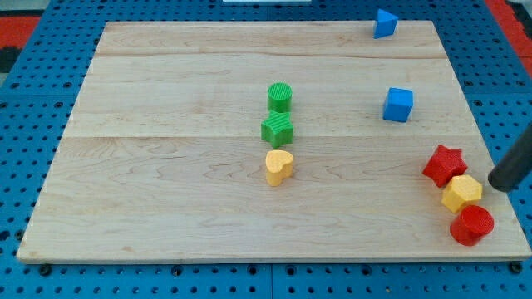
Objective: Slide yellow hexagon towards bottom center
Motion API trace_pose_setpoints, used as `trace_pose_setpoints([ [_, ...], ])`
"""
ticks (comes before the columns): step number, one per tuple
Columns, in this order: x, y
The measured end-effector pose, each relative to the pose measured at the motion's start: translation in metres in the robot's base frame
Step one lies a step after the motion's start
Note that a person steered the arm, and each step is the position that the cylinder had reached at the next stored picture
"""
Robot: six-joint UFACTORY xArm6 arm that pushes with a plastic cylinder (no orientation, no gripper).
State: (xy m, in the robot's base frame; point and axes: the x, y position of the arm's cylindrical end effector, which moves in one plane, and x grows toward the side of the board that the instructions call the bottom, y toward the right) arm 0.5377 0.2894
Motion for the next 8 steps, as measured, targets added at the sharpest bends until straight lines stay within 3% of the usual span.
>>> trace_pose_setpoints([
  [3, 0.019, -0.040],
  [4, 0.007, 0.003],
  [6, 0.007, 0.002],
  [8, 0.008, -0.051],
])
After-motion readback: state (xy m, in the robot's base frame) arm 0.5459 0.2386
